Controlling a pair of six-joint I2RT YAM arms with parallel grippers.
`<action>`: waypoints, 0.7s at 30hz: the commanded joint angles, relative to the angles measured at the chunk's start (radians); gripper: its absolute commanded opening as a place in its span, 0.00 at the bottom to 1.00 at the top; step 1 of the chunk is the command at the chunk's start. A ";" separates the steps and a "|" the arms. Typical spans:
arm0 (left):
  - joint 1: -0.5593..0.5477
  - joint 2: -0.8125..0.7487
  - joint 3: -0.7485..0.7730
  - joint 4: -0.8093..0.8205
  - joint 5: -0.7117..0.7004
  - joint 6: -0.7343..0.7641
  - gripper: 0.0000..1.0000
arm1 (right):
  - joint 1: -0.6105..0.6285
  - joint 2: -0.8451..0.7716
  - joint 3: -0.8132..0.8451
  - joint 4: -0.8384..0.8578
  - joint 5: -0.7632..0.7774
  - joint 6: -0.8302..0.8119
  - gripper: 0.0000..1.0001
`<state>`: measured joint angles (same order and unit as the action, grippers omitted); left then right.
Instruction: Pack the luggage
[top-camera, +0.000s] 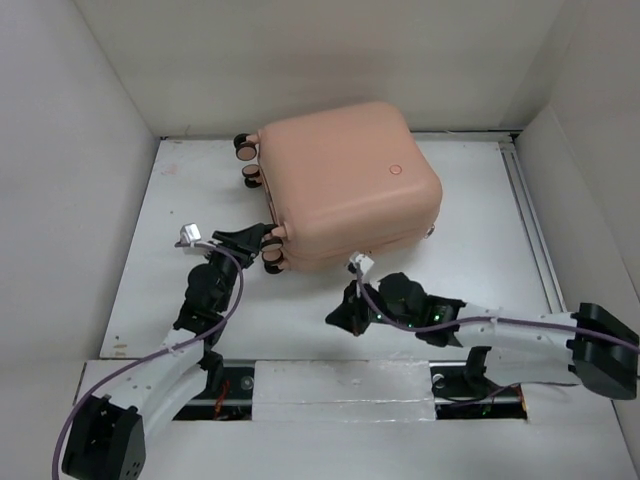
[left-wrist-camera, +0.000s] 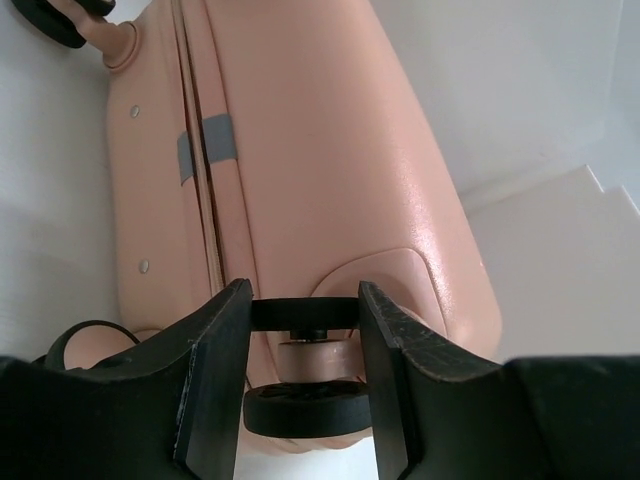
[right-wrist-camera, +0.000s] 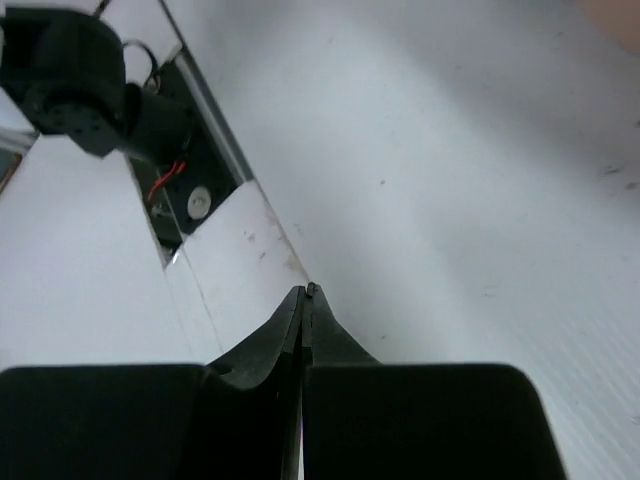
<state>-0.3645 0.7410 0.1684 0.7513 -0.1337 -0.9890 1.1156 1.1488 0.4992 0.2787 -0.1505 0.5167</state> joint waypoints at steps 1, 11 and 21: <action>-0.028 -0.032 0.054 -0.007 0.089 -0.002 0.00 | -0.034 -0.121 0.093 -0.036 0.239 -0.024 0.00; 0.088 -0.028 0.091 -0.122 0.008 0.041 0.00 | -0.763 -0.466 -0.036 -0.211 -0.137 -0.234 0.07; 0.110 -0.032 0.194 -0.329 0.089 0.107 0.09 | -1.122 -0.365 -0.065 -0.128 -0.462 -0.253 0.46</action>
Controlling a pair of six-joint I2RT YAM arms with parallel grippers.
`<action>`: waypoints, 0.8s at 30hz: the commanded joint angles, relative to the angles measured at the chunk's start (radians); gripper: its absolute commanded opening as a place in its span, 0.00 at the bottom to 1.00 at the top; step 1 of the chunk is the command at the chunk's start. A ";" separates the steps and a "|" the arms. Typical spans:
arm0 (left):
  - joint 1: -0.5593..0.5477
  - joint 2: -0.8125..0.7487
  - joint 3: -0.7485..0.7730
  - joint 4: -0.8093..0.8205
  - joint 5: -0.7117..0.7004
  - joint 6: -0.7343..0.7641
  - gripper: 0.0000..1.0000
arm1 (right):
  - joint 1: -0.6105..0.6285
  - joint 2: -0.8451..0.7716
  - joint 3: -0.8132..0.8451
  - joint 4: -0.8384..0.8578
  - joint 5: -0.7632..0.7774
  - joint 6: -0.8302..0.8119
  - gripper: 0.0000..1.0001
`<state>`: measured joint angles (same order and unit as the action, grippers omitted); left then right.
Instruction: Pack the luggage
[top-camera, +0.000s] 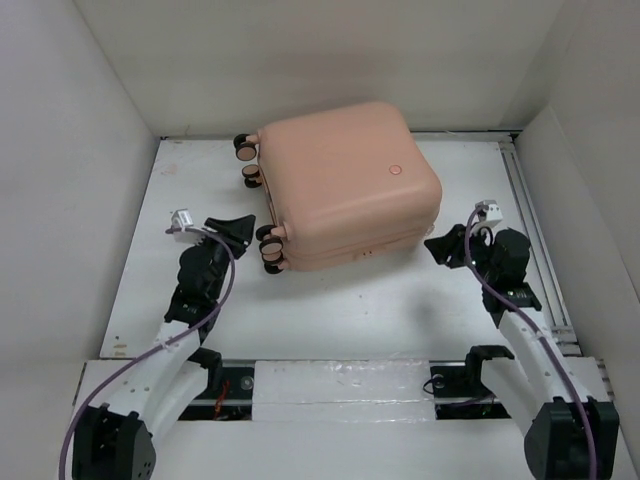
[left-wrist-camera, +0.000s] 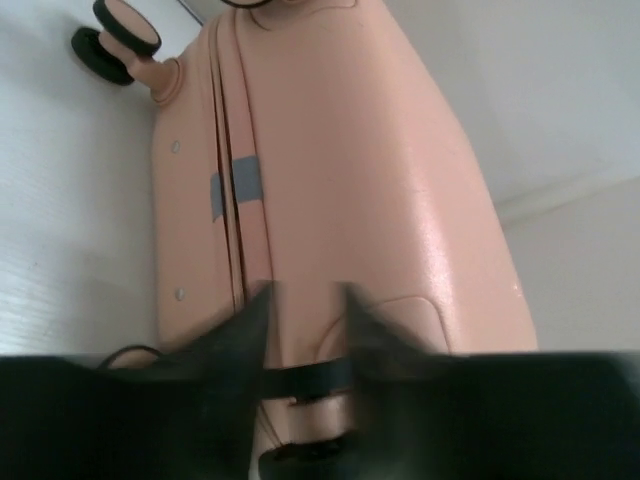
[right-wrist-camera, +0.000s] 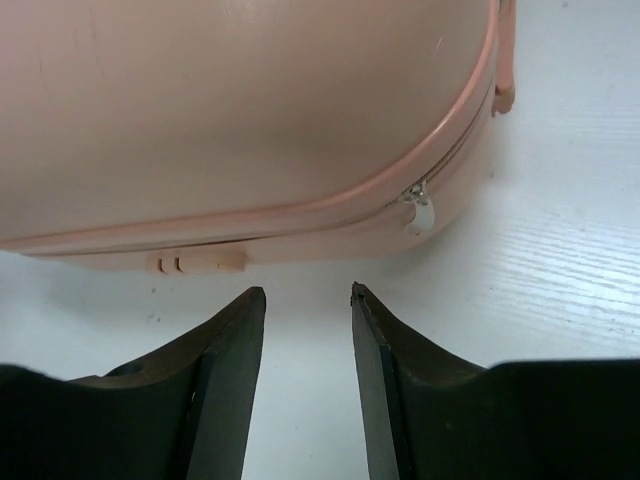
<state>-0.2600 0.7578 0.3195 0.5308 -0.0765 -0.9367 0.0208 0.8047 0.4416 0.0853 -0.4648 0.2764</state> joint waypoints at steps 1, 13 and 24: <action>0.005 -0.076 0.008 -0.132 0.020 0.055 0.42 | -0.027 -0.030 -0.018 0.065 -0.159 -0.013 0.46; -0.004 -0.143 -0.157 0.044 0.297 -0.128 0.99 | -0.027 -0.093 -0.058 0.065 -0.190 0.006 0.46; -0.044 -0.029 -0.195 0.330 0.273 -0.329 0.75 | -0.027 -0.061 -0.058 0.097 -0.221 0.015 0.46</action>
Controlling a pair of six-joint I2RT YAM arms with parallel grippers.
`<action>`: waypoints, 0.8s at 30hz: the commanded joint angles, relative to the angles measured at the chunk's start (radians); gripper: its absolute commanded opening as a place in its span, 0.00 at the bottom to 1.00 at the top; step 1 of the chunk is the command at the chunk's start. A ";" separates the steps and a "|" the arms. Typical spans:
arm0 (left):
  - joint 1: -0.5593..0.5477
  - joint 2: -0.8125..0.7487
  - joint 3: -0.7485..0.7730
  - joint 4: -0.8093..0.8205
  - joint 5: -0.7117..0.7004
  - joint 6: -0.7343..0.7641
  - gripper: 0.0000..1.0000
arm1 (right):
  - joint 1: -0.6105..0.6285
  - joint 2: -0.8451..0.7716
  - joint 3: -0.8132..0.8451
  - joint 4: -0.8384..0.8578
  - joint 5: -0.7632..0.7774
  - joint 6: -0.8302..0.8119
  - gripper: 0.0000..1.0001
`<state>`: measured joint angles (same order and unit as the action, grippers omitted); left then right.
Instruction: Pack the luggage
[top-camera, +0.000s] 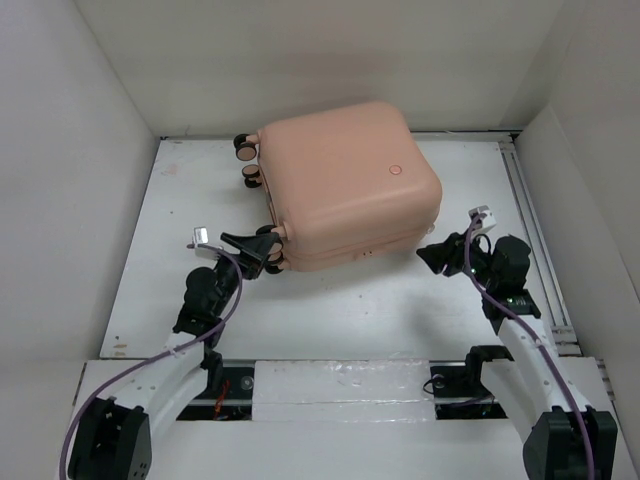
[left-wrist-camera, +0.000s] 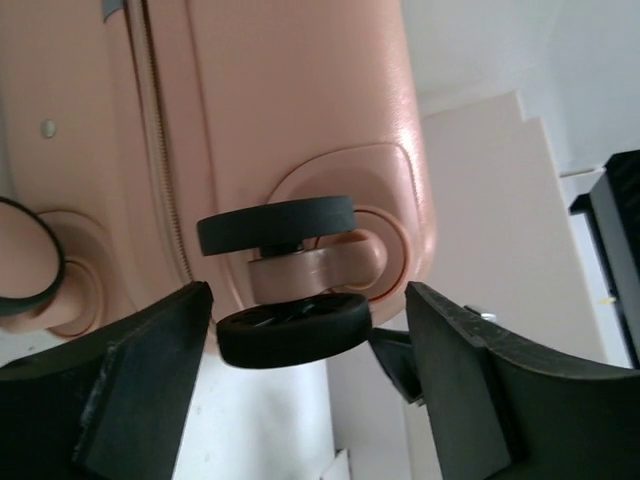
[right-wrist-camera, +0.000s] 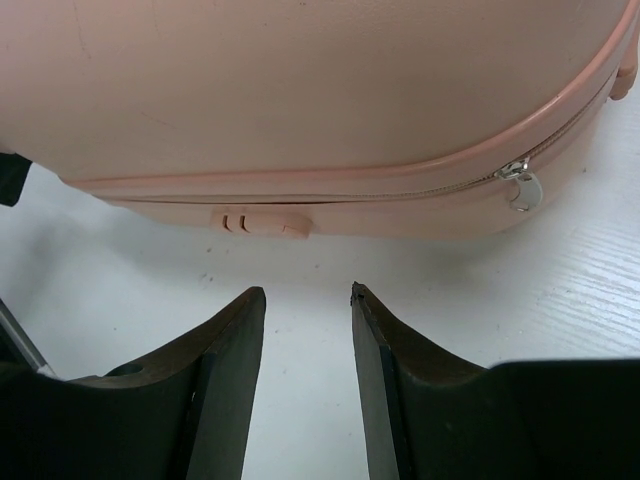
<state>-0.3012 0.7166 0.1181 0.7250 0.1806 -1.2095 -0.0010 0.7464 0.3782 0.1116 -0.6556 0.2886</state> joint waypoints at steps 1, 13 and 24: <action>-0.003 0.026 0.006 0.157 0.016 -0.067 0.72 | -0.005 -0.002 -0.004 0.071 -0.030 0.003 0.46; -0.003 0.072 -0.005 0.202 0.046 -0.055 0.42 | -0.005 -0.012 -0.015 0.091 -0.019 0.021 0.45; -0.003 -0.127 0.138 -0.044 -0.042 0.071 0.00 | -0.005 -0.047 -0.024 0.091 0.020 0.050 0.48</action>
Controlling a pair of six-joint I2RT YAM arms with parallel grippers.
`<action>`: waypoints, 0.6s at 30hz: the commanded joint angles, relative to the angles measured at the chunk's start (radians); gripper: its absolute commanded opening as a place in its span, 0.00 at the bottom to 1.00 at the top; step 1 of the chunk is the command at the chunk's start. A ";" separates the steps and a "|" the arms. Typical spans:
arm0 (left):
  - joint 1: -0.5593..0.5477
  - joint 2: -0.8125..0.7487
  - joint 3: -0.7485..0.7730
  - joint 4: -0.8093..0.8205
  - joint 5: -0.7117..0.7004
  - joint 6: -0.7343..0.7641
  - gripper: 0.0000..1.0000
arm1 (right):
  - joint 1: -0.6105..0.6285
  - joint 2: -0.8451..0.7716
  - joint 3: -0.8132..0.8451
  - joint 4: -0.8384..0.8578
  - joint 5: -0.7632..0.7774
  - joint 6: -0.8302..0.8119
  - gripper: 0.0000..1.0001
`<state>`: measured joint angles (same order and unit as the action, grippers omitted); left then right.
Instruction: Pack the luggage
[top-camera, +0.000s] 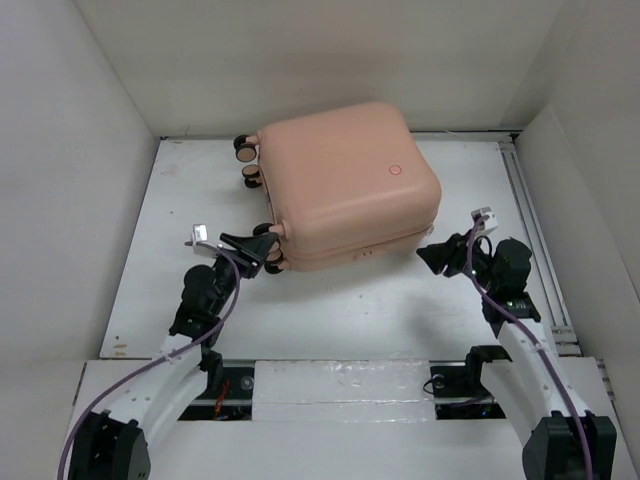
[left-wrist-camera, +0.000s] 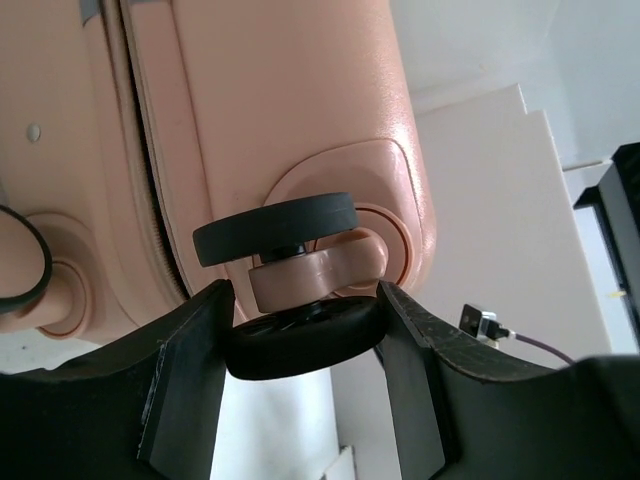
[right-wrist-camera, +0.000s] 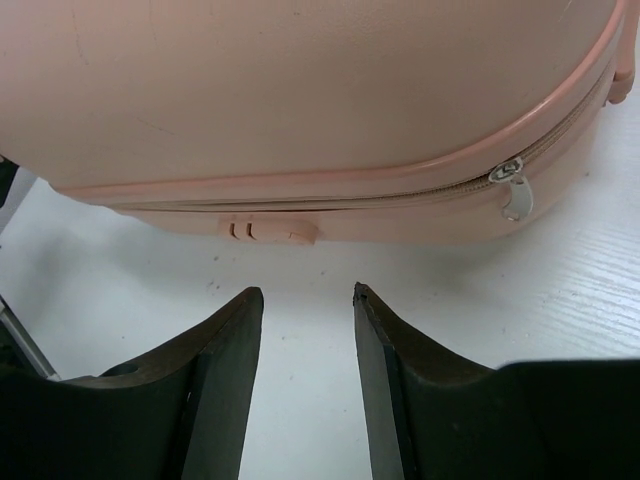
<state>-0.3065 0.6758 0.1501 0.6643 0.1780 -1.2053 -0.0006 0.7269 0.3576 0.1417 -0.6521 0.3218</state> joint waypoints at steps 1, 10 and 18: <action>0.003 -0.103 0.129 -0.032 -0.066 0.104 0.00 | -0.006 -0.027 -0.003 0.050 0.028 0.017 0.48; 0.003 -0.105 0.281 -0.163 -0.135 0.205 0.00 | -0.050 0.048 -0.014 0.139 0.076 0.028 0.67; 0.055 -0.062 0.246 -0.144 -0.186 0.202 0.00 | -0.121 0.365 0.044 0.373 -0.081 0.019 0.68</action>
<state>-0.2947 0.6273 0.3428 0.3538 0.0776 -1.0267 -0.1131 1.0252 0.3527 0.3435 -0.6525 0.3489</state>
